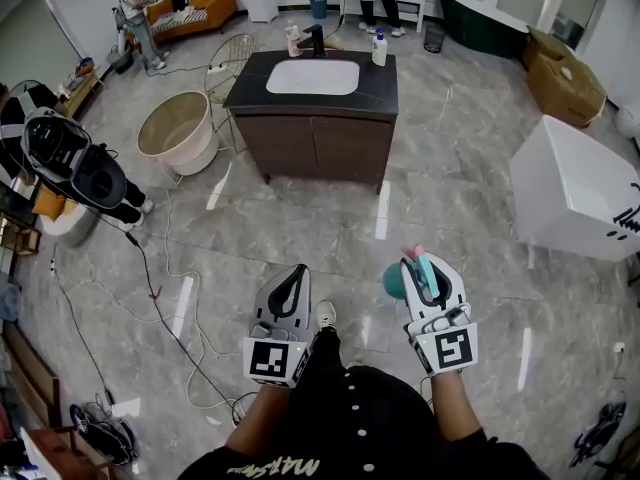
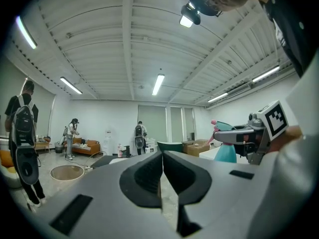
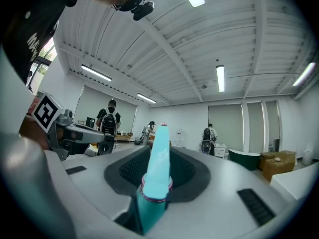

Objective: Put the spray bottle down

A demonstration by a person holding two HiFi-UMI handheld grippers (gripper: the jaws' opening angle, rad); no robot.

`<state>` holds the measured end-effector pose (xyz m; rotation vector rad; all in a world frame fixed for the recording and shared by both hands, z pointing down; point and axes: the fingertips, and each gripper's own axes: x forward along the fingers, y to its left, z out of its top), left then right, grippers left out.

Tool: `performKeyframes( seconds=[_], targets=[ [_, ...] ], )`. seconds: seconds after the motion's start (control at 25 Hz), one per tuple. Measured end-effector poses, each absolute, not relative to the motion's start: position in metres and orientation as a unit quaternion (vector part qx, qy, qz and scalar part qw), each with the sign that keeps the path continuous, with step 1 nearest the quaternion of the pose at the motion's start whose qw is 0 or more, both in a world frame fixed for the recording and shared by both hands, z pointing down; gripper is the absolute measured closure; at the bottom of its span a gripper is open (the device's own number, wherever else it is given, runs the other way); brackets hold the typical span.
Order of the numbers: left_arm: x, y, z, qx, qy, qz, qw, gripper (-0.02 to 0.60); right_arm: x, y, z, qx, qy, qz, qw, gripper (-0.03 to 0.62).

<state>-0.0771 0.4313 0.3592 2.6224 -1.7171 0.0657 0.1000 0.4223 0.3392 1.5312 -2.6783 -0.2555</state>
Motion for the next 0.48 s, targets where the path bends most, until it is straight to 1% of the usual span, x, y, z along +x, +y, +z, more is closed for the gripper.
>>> performKeyframes(
  seconds=[0.16,0.36,0.48],
  targets=[
    [-0.083,0.39,0.354,0.838,-0.546,0.015,0.0,0.565,0.09,0.385,0.323,0.486,-0.868,-0.102,0.004,0.499],
    [-0.091,0.34,0.35,0.843,-0.538,0.011,-0.002,0.565,0.083,0.336,0.324,0.5,-0.861,-0.086,0.023,0.499],
    [-0.098,0.312,0.35,0.844,-0.536,0.014,0.001,0.565,0.077,0.308,0.32,0.505,-0.859,-0.078,0.019,0.499]
  ],
)
